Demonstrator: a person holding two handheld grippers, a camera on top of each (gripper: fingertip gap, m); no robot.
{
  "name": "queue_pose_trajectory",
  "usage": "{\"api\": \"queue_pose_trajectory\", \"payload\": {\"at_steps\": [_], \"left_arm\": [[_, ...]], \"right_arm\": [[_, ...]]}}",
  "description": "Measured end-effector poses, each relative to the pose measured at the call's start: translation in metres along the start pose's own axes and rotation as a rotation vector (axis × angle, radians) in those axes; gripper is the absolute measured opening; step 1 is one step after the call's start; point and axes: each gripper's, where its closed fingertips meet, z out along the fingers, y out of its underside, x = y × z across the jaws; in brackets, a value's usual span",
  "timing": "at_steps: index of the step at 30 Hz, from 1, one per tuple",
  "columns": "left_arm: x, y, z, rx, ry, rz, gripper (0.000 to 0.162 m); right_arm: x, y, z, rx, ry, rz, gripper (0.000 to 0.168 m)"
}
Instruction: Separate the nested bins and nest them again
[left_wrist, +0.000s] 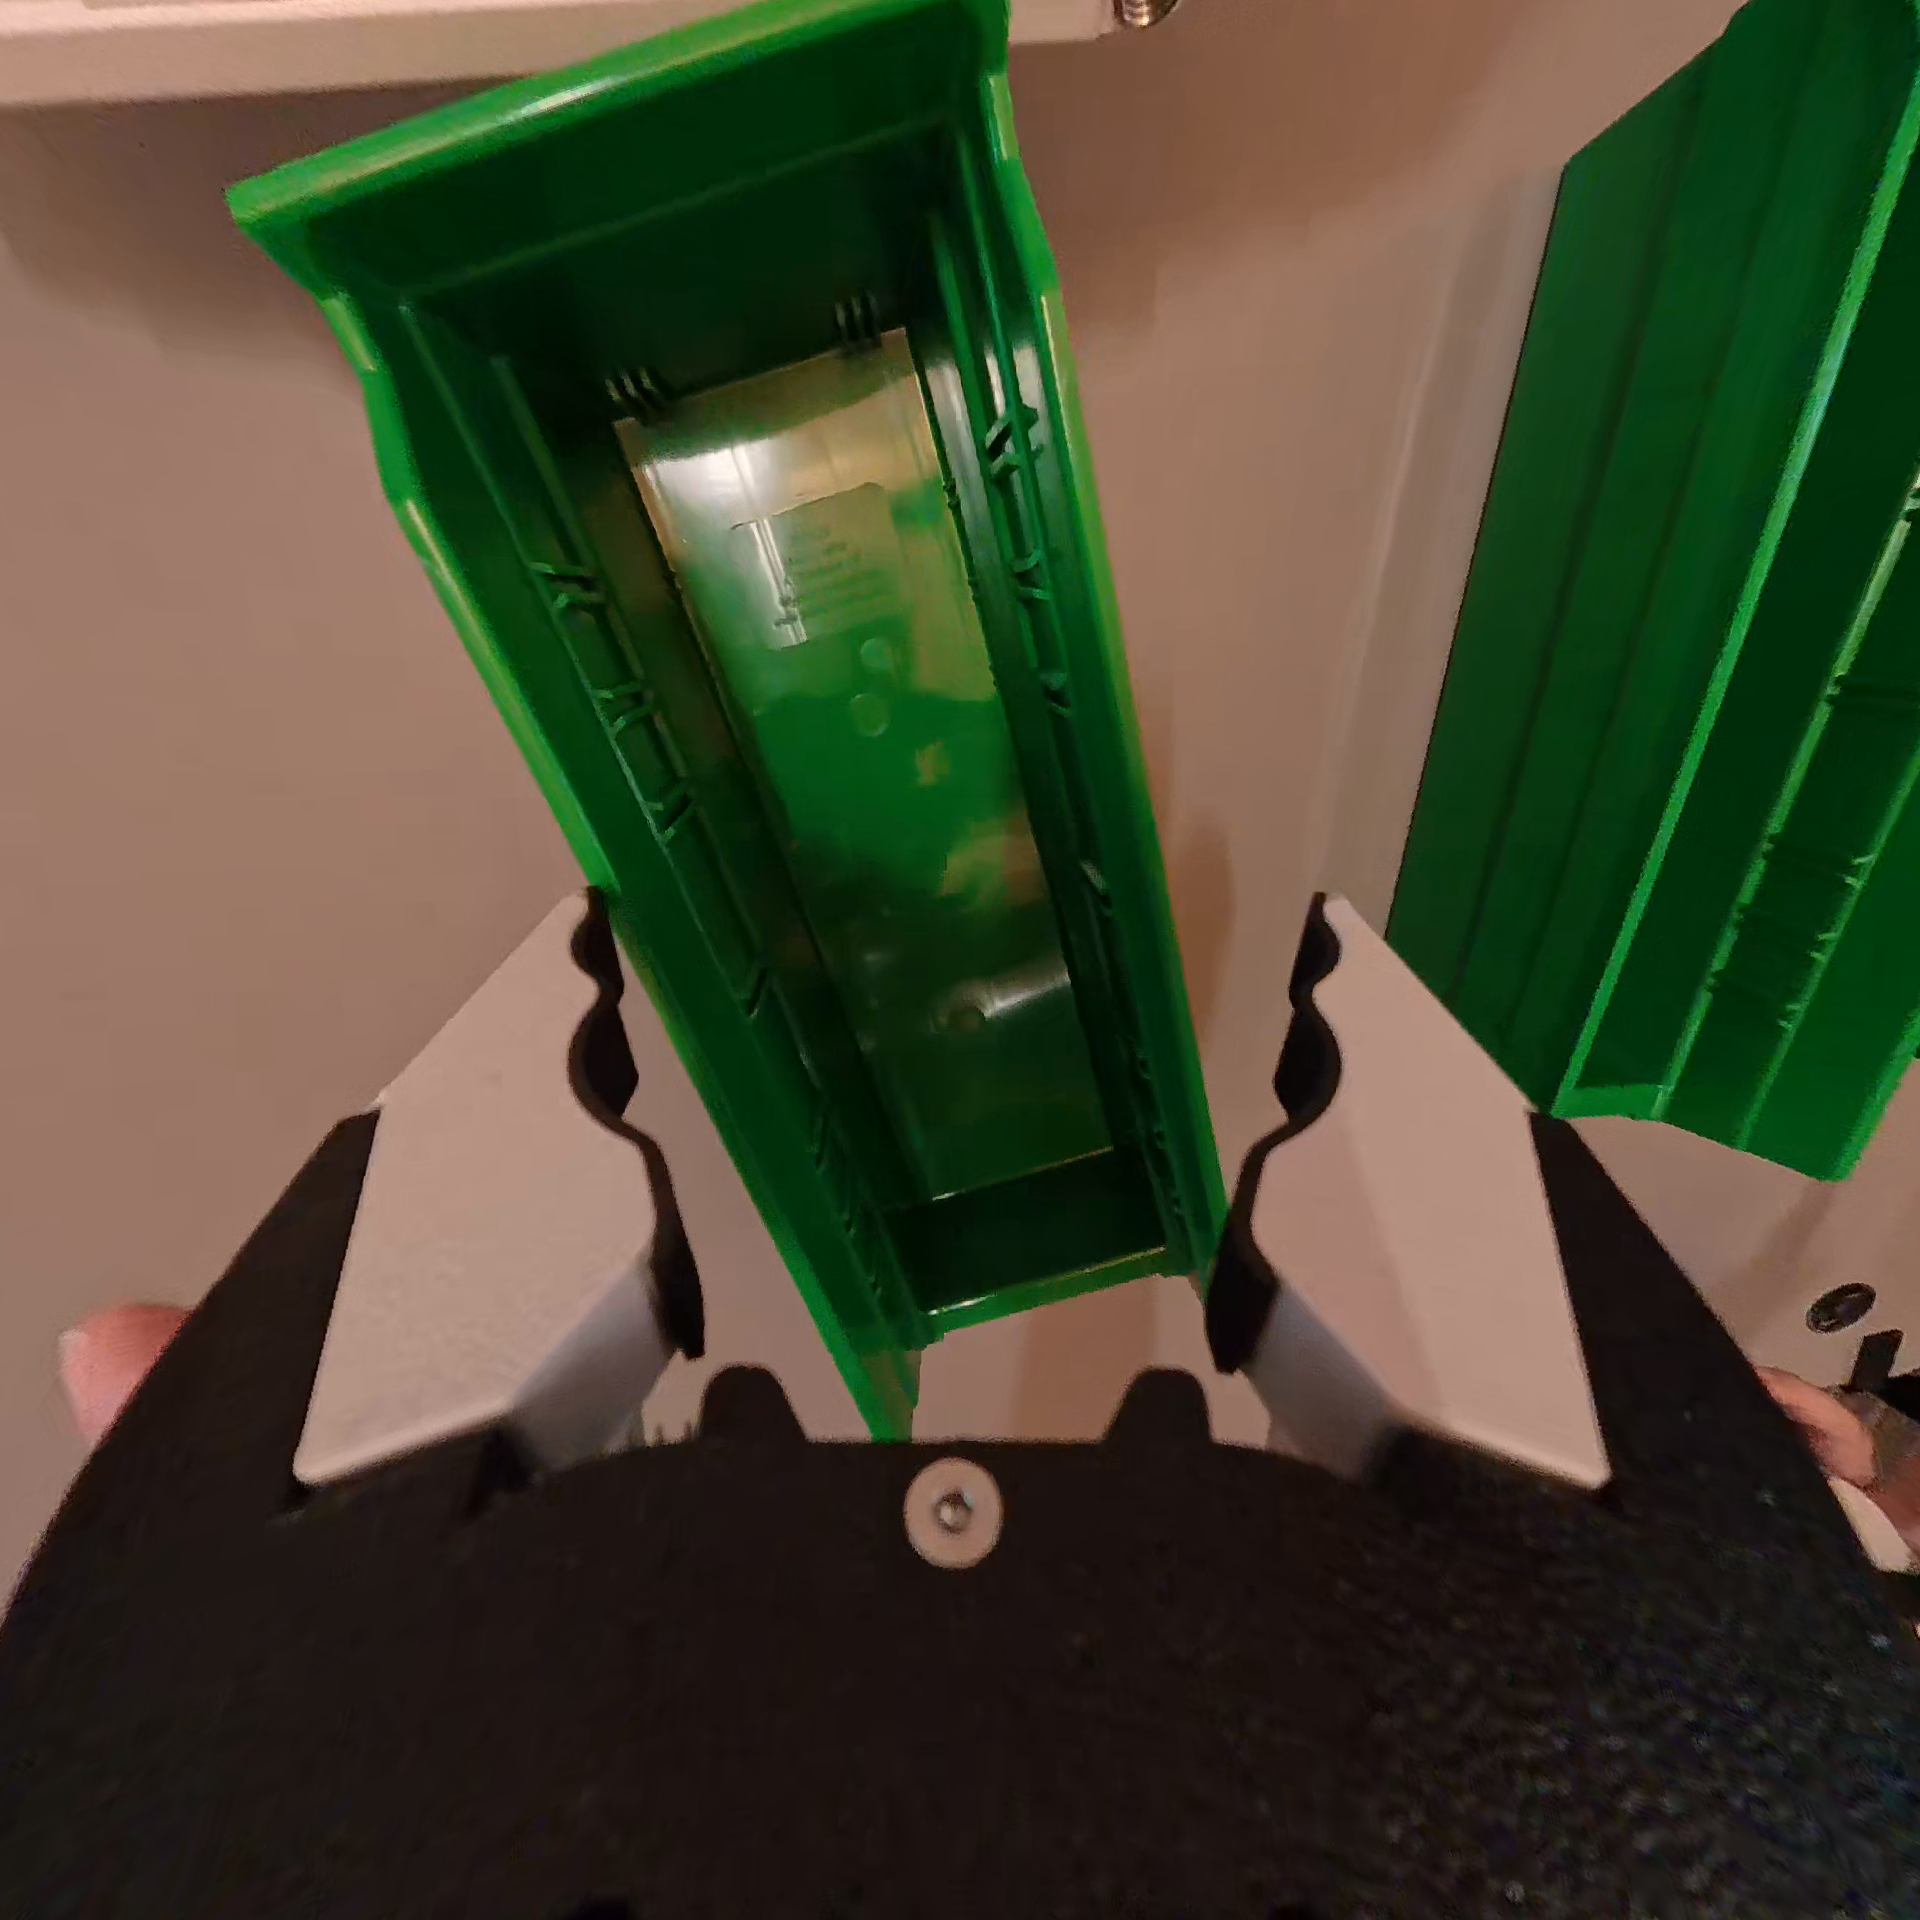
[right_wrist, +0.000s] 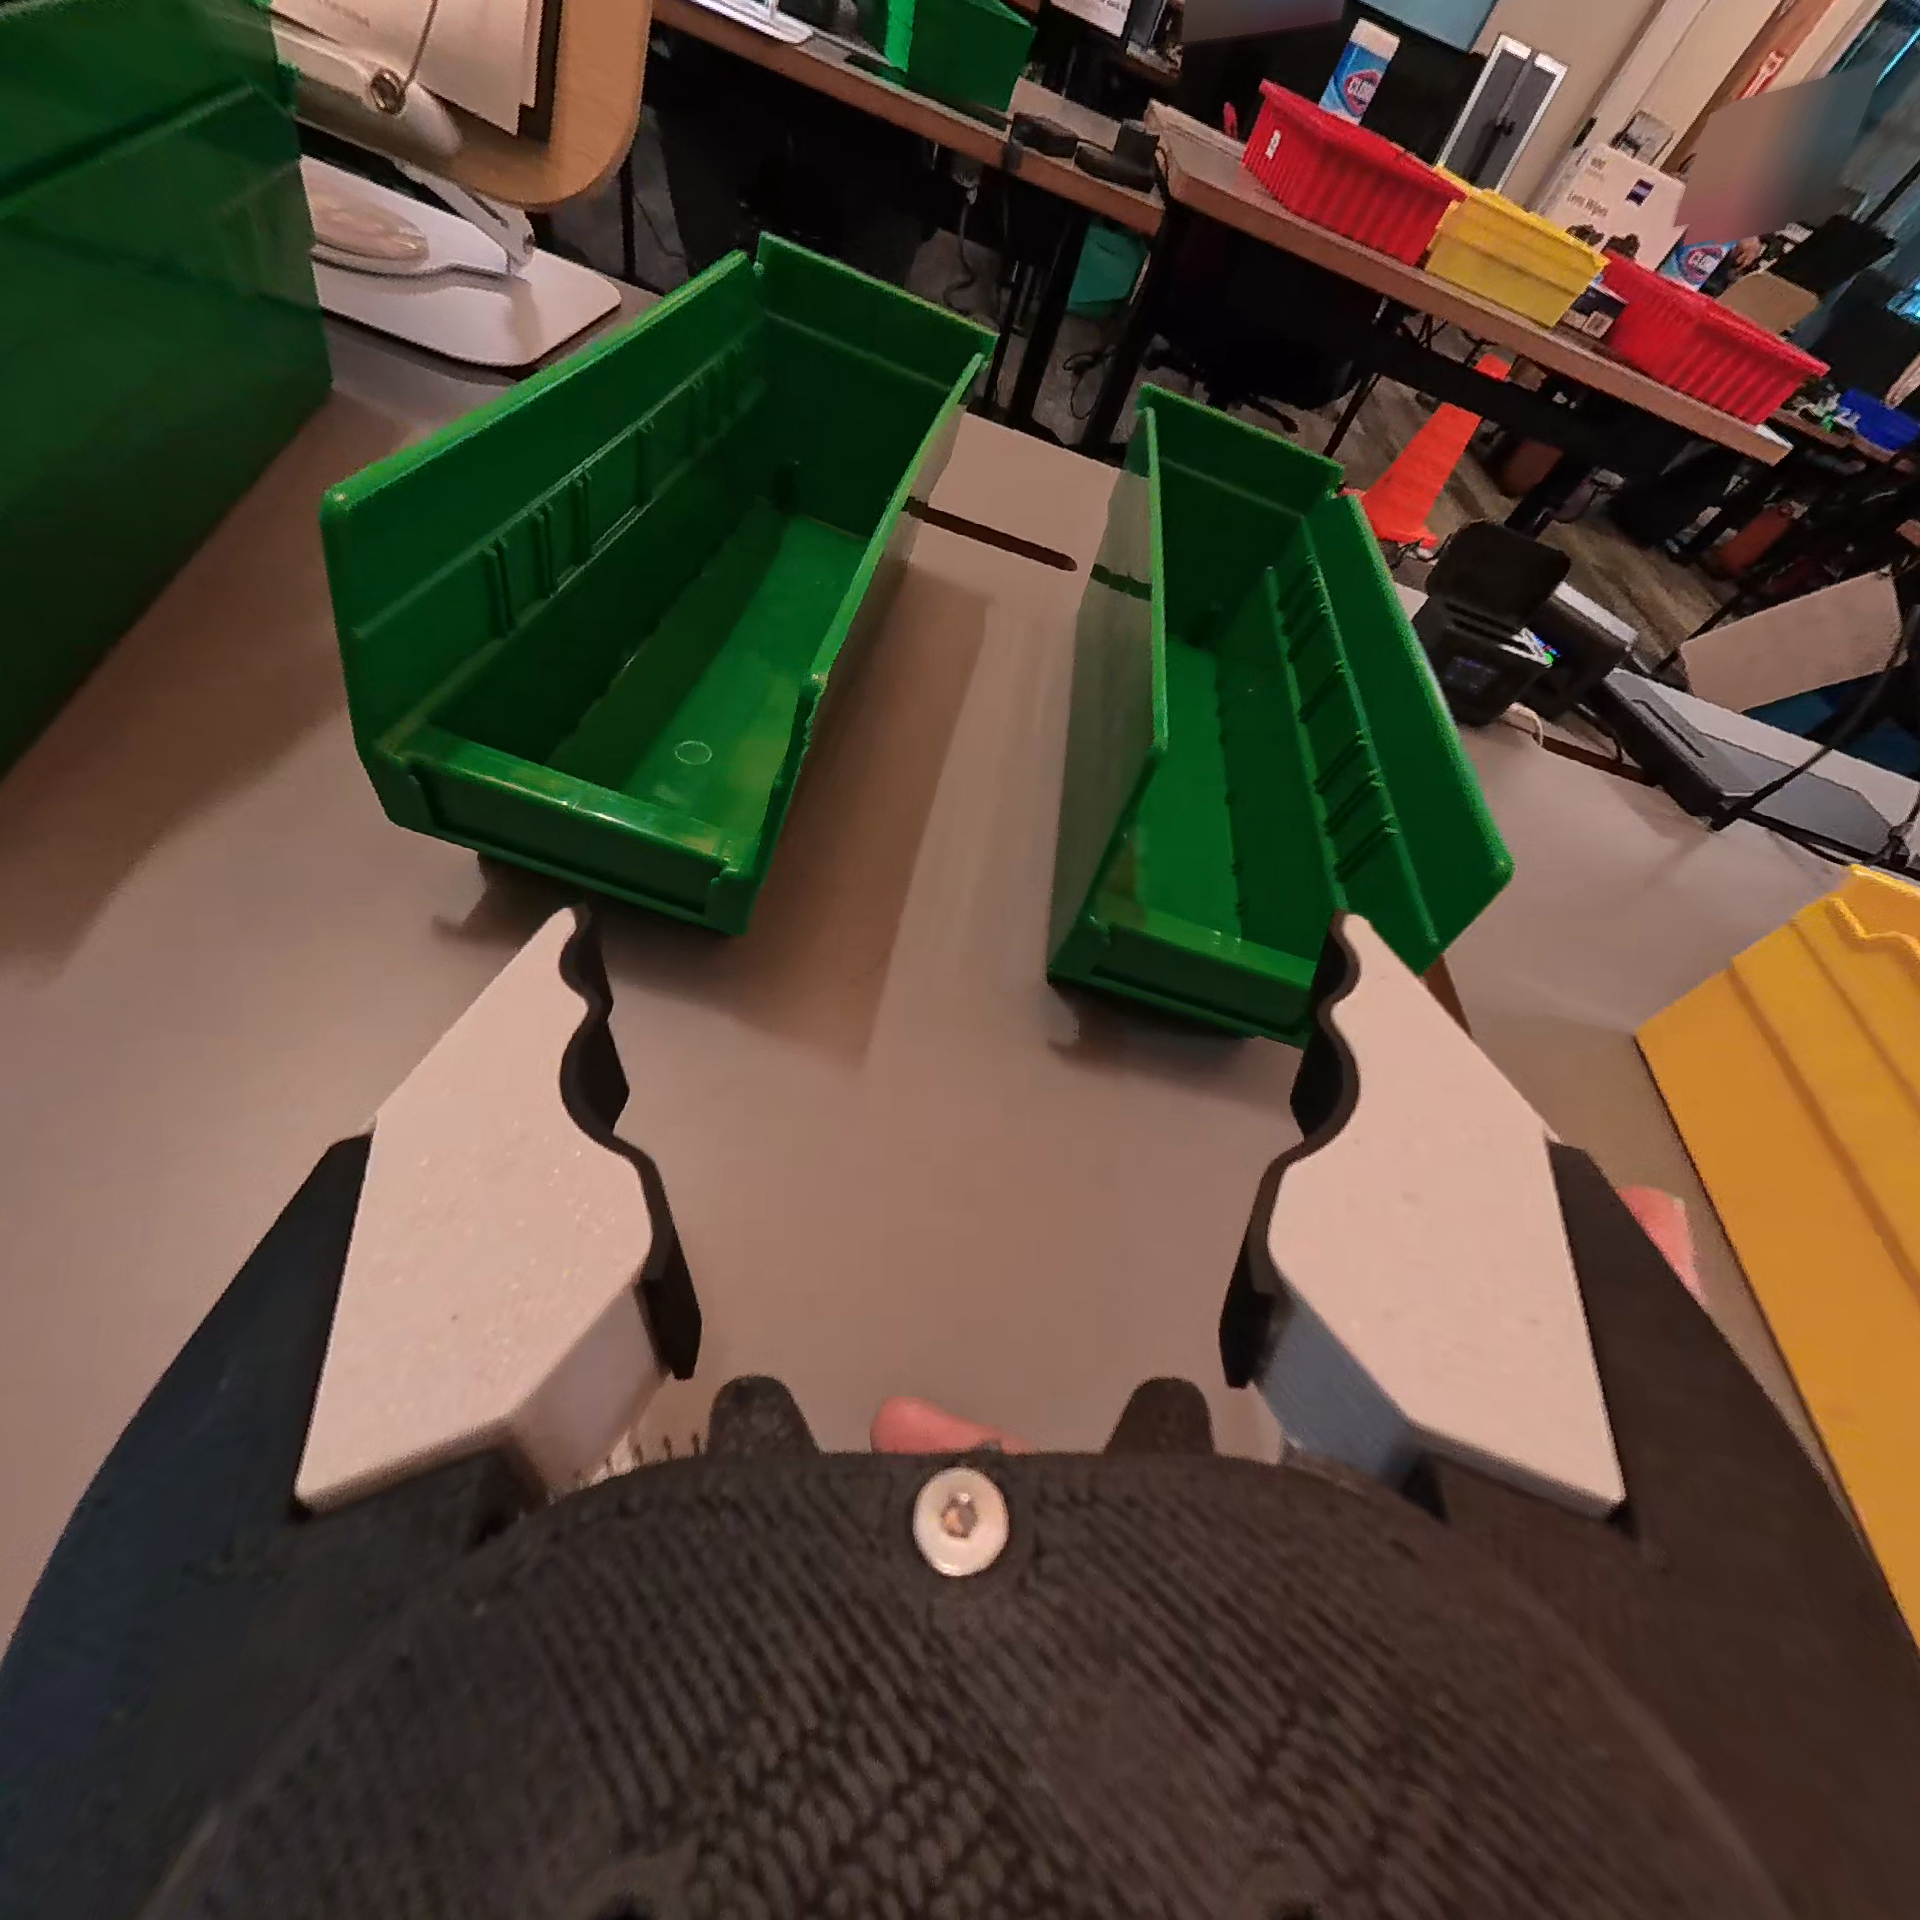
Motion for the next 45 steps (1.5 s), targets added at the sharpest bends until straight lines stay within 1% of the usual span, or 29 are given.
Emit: {"api": "queue_pose_trajectory", "payload": {"at_steps": [1,4,7,8,9,10,13,17,22,24,25,30,32,34,38,41,45], "left_arm": [[0.000,0.001,0.002,-0.004,-0.009,0.002,0.126],[-0.006,0.002,0.005,-0.008,-0.075,0.023,0.119],[-0.007,0.002,0.005,0.003,-0.097,0.009,0.117],[-0.011,0.003,0.006,0.002,-0.125,0.019,0.113],[-0.016,0.005,0.006,-0.007,-0.167,0.029,0.114],[-0.019,0.006,0.005,-0.012,-0.188,0.025,0.121],[-0.017,0.005,0.003,0.004,-0.185,0.024,0.117],[-0.011,0.015,0.015,-0.024,-0.143,0.005,0.116],[-0.013,0.017,0.018,-0.024,-0.129,0.011,0.119],[-0.018,0.020,0.019,-0.043,-0.126,0.008,0.126],[-0.020,0.022,0.019,-0.054,-0.116,0.007,0.127],[-0.019,0.029,0.022,-0.083,-0.039,-0.007,0.121],[-0.021,0.033,0.019,-0.114,-0.034,0.017,0.117],[-0.026,0.041,0.016,-0.173,-0.068,0.045,0.117],[-0.031,0.046,0.012,-0.184,-0.150,0.100,0.115],[-0.033,0.060,0.015,-0.243,-0.205,0.160,0.121],[-0.034,0.059,0.016,-0.239,-0.242,0.179,0.116]], "right_arm": [[-0.002,0.001,0.001,-0.006,-0.005,-0.004,0.132],[-0.006,0.001,0.003,-0.009,-0.015,-0.007,0.131],[-0.012,-0.002,0.003,-0.003,-0.031,-0.006,0.131],[-0.013,-0.002,0.003,0.000,-0.035,-0.007,0.131],[-0.014,-0.002,0.003,0.000,-0.038,-0.008,0.130],[-0.015,-0.002,0.004,-0.003,-0.037,-0.011,0.130],[-0.017,0.001,0.005,-0.019,-0.044,-0.022,0.130],[-0.020,0.002,0.007,-0.026,-0.052,-0.016,0.130],[-0.022,0.003,0.007,-0.027,-0.060,-0.019,0.129],[-0.021,0.004,0.008,-0.032,-0.062,-0.013,0.128],[-0.021,0.004,0.008,-0.031,-0.062,-0.008,0.128],[-0.024,0.006,0.009,-0.035,-0.082,0.018,0.126],[-0.025,0.007,0.010,-0.044,-0.085,0.014,0.126],[-0.026,0.007,0.010,-0.047,-0.083,0.006,0.126],[-0.030,0.006,0.011,-0.041,-0.093,0.015,0.125],[-0.035,0.007,0.012,-0.053,-0.106,0.013,0.125],[-0.038,0.004,0.010,-0.047,-0.109,-0.002,0.125]]}}
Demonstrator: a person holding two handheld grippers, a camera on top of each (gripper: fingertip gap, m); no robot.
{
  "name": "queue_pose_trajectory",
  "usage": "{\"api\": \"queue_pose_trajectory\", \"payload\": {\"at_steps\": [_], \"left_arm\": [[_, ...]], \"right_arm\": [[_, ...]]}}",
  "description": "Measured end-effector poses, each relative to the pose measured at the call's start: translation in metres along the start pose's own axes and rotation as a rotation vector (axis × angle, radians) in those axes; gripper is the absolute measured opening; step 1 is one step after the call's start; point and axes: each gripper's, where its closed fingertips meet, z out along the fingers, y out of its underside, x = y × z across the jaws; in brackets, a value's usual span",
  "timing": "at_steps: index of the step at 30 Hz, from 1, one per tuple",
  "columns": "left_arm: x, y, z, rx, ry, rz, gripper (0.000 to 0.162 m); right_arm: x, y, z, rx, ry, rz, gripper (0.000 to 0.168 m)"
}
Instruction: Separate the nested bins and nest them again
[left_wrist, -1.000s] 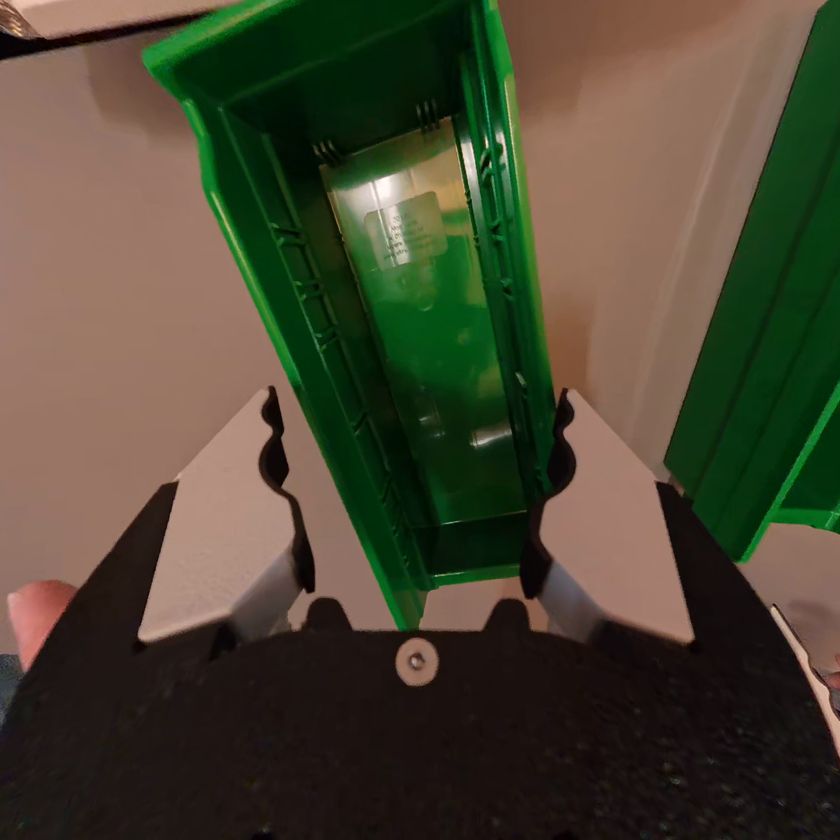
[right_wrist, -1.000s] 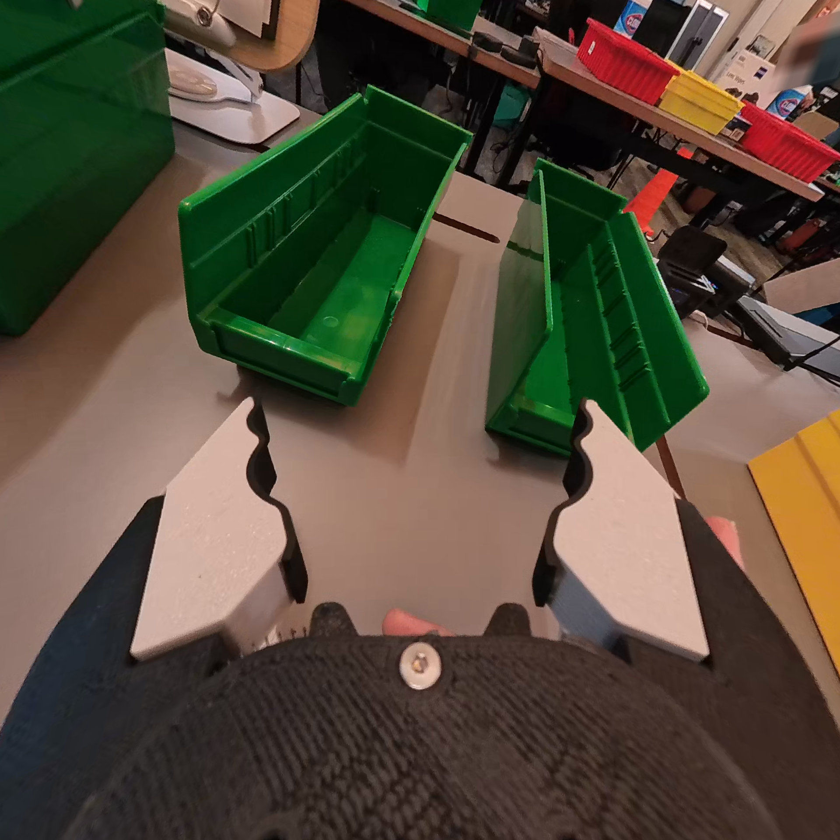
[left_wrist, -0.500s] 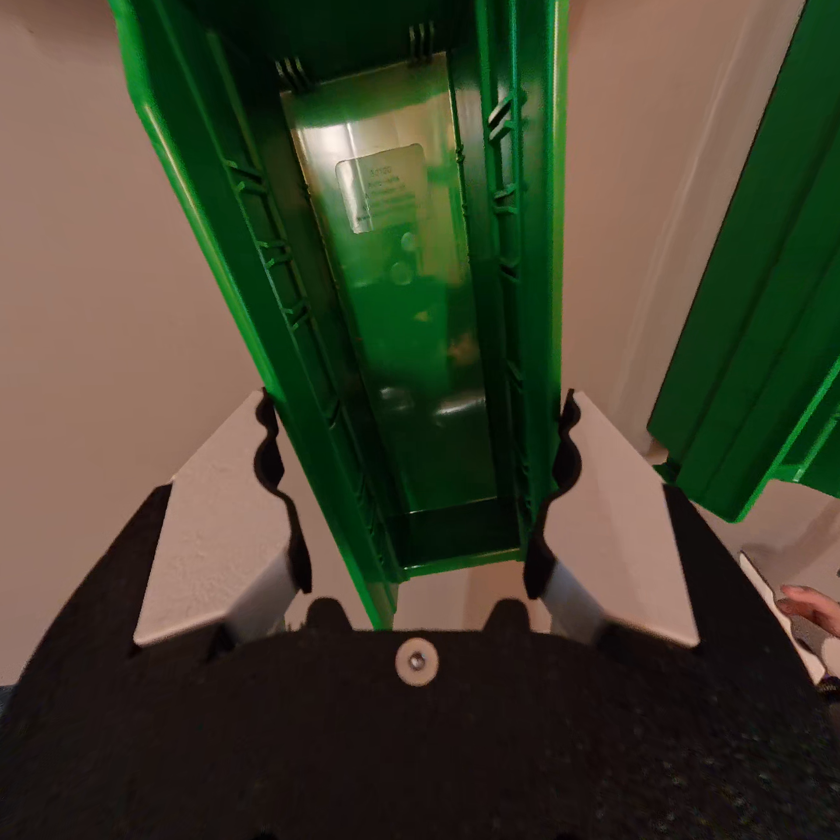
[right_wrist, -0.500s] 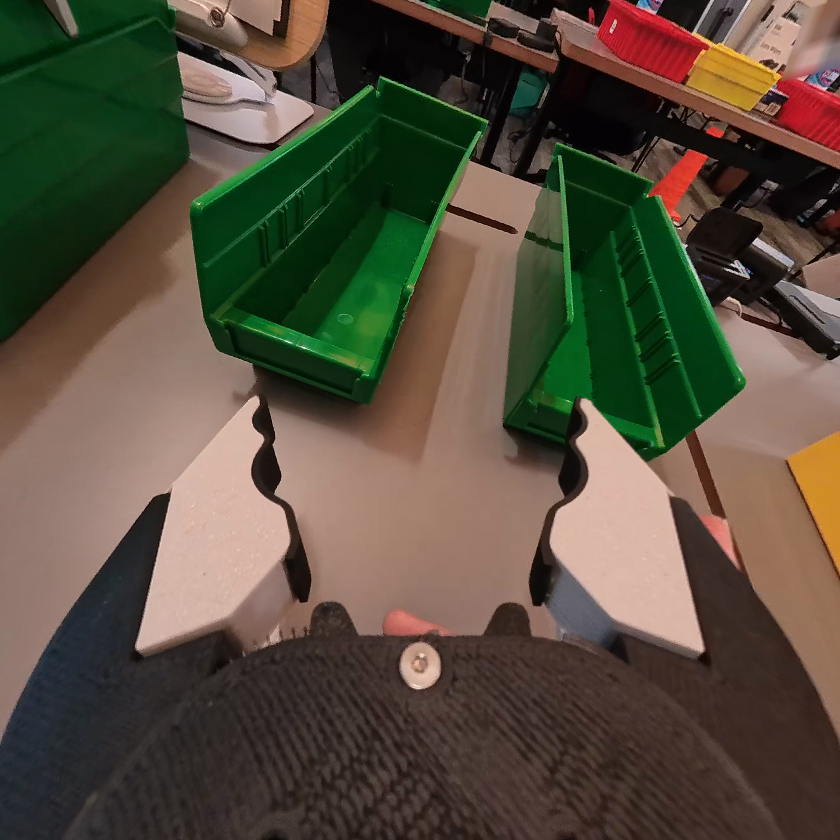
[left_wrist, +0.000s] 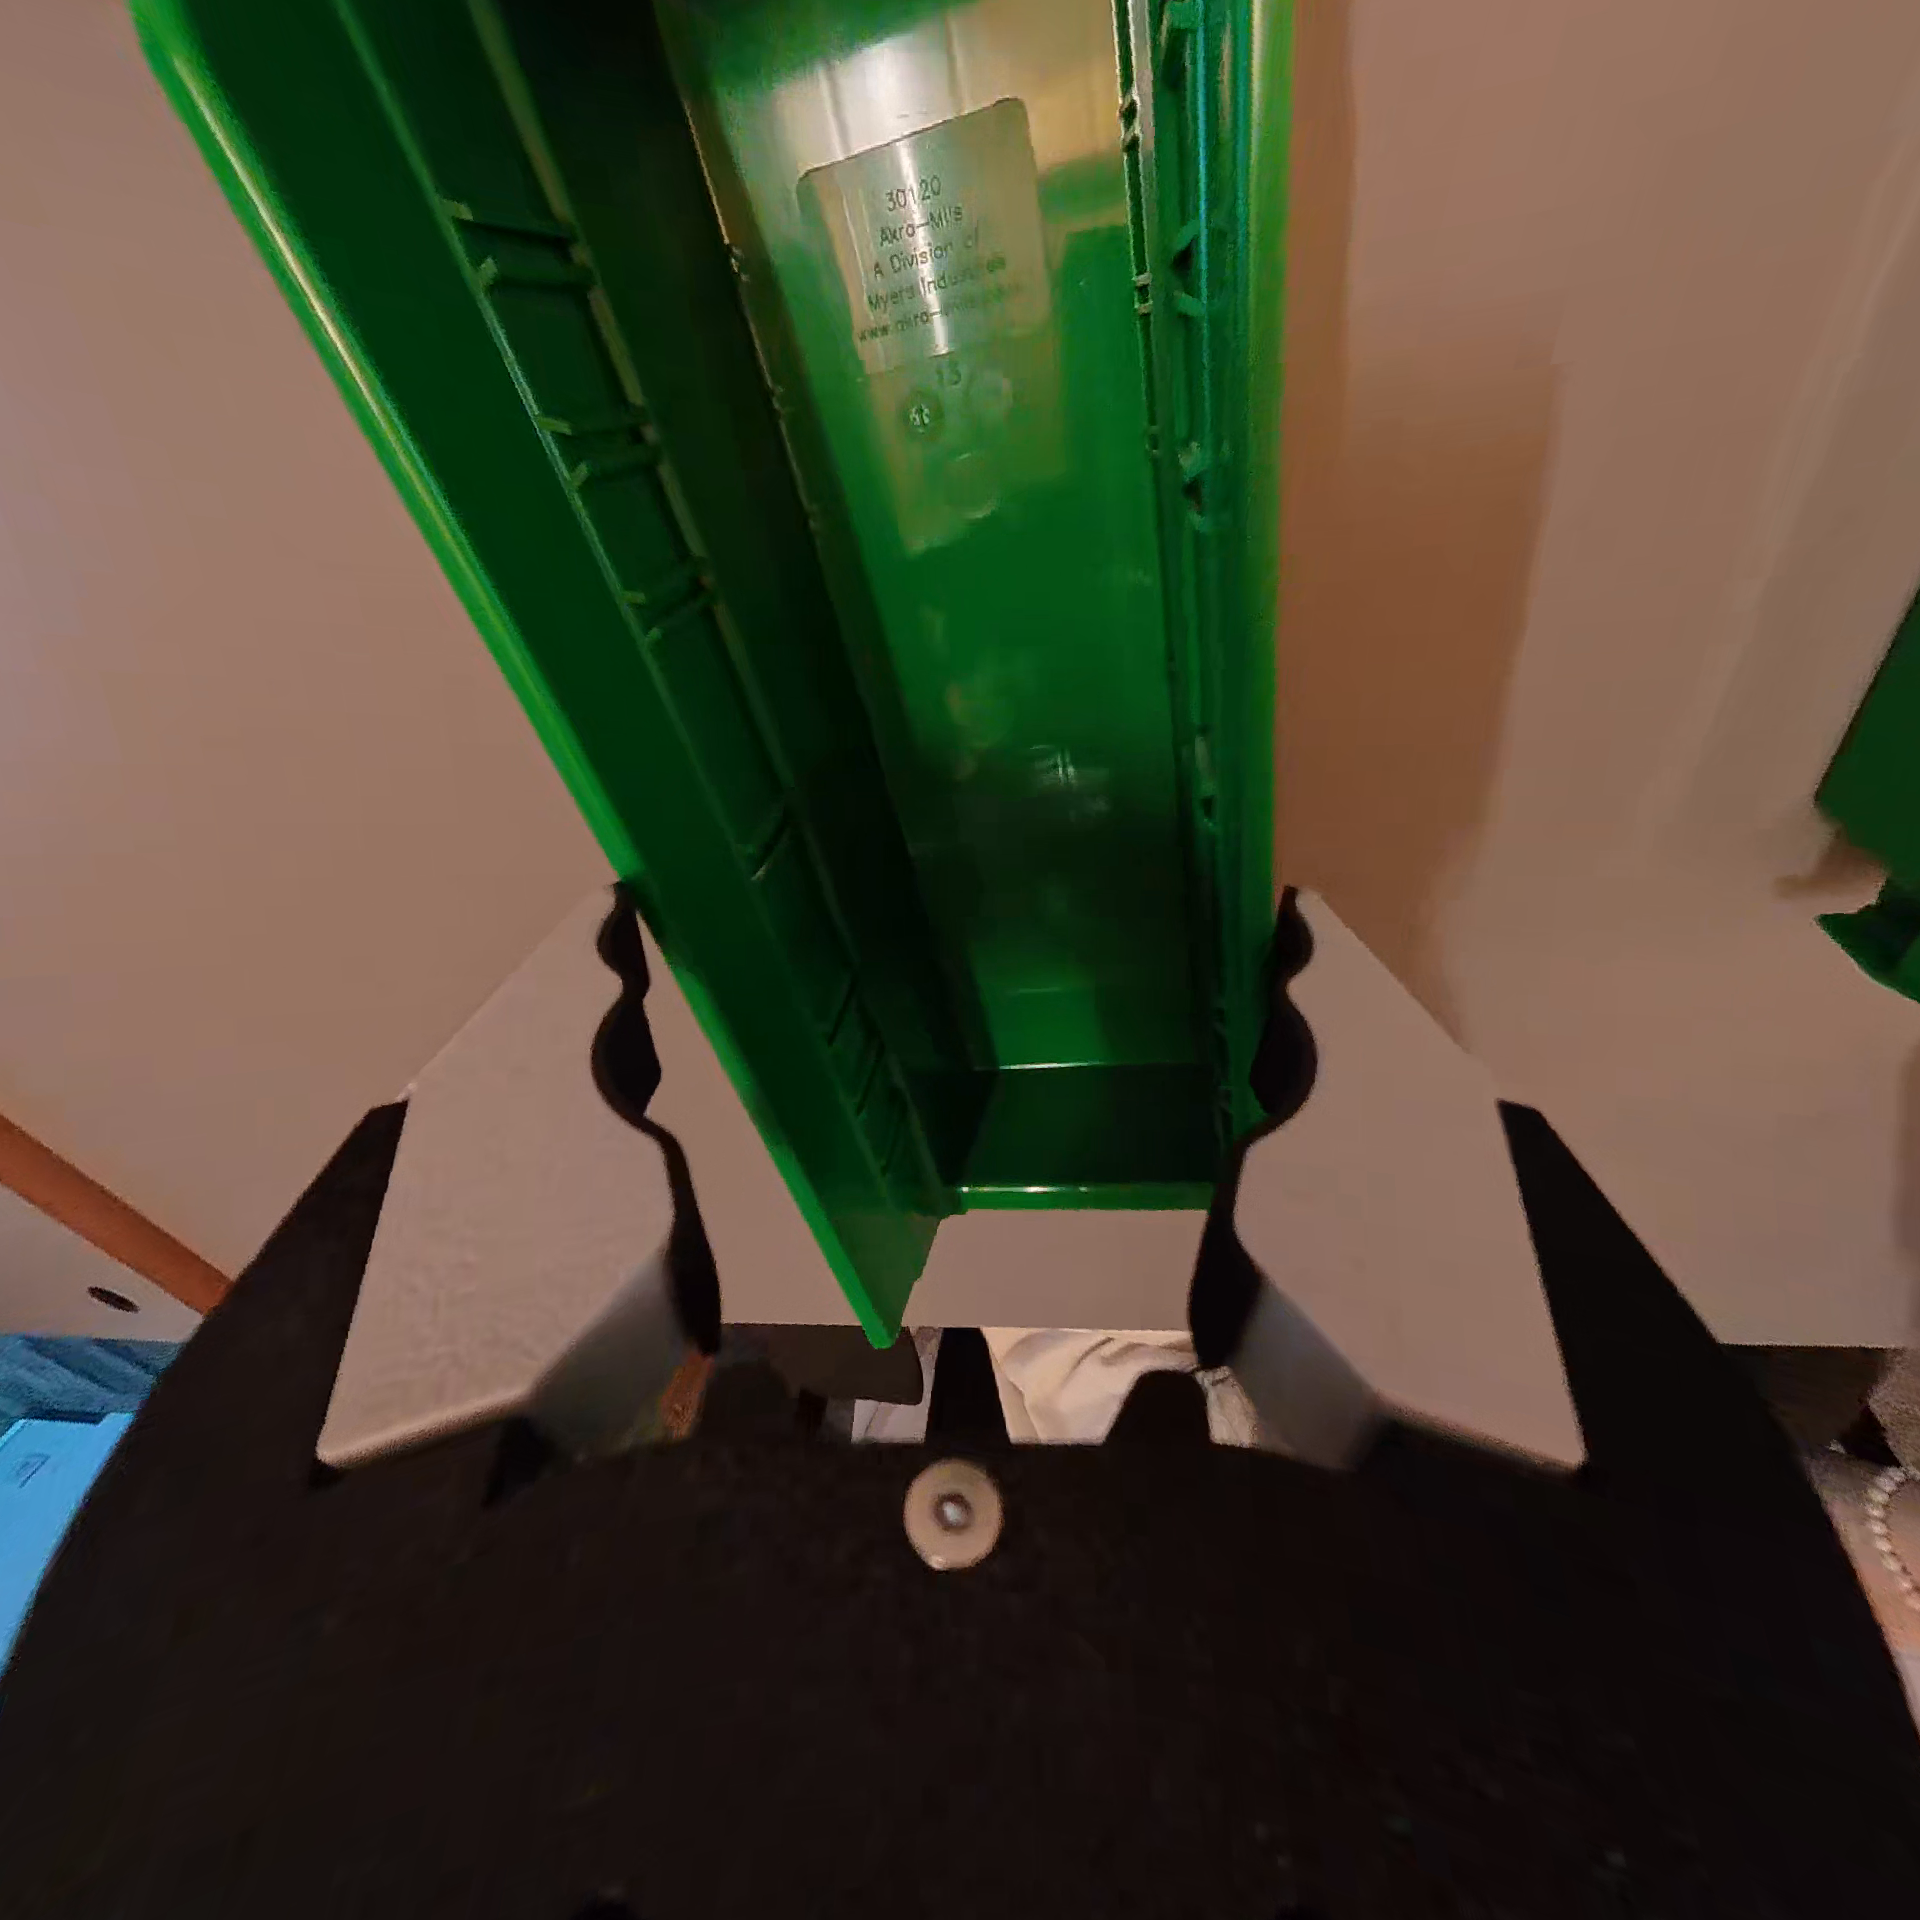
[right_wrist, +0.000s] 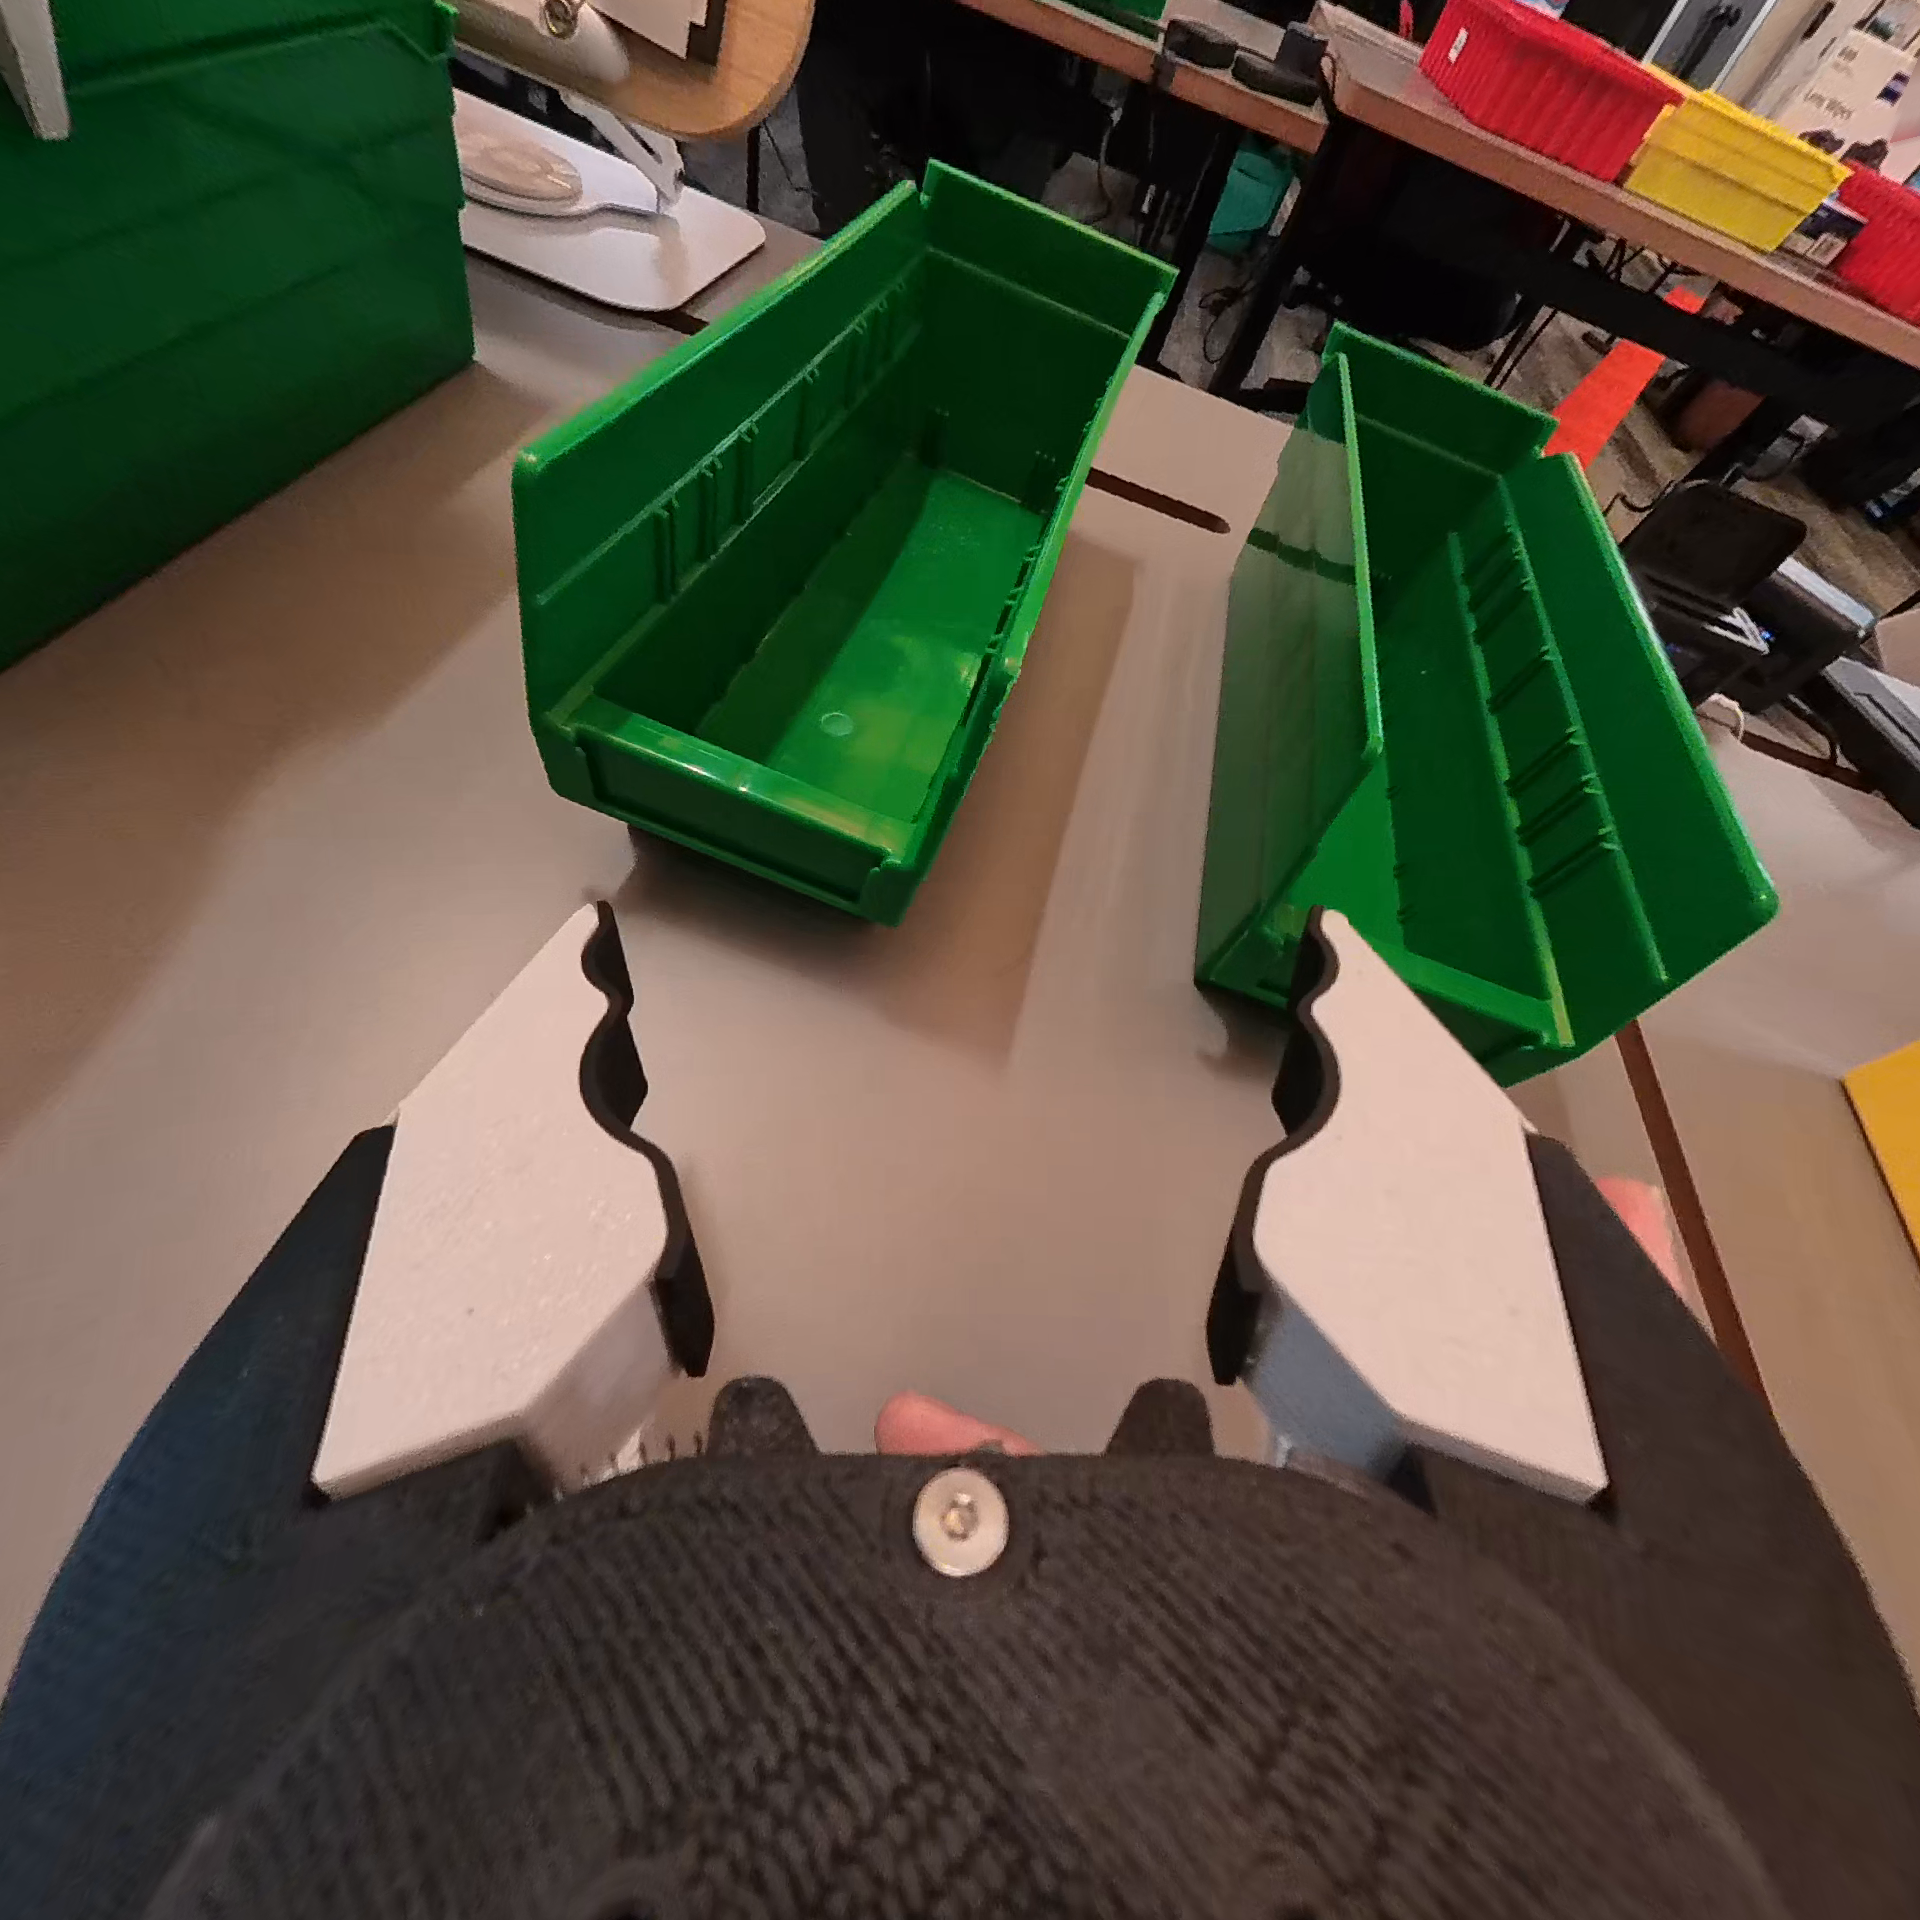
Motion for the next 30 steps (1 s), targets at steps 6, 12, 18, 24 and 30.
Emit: {"api": "queue_pose_trajectory", "payload": {"at_steps": [6,12,18,24,30], "left_arm": [[-0.007,0.006,0.000,-0.040,0.019,0.134,0.117],[-0.012,0.006,0.000,-0.026,0.089,0.137,0.119],[-0.006,0.006,0.001,-0.019,0.106,0.098,0.121],[-0.004,0.006,-0.001,-0.043,0.055,0.117,0.113],[-0.011,0.001,-0.011,-0.017,0.037,0.134,0.100]], "right_arm": [[0.003,-0.003,-0.003,0.011,-0.005,0.011,0.123],[0.004,-0.001,-0.003,0.007,-0.010,0.020,0.121],[0.001,0.000,-0.001,-0.001,-0.020,0.019,0.121],[-0.002,0.001,-0.001,-0.007,-0.026,0.004,0.121],[-0.004,0.004,0.001,-0.019,-0.038,0.001,0.119]]}}
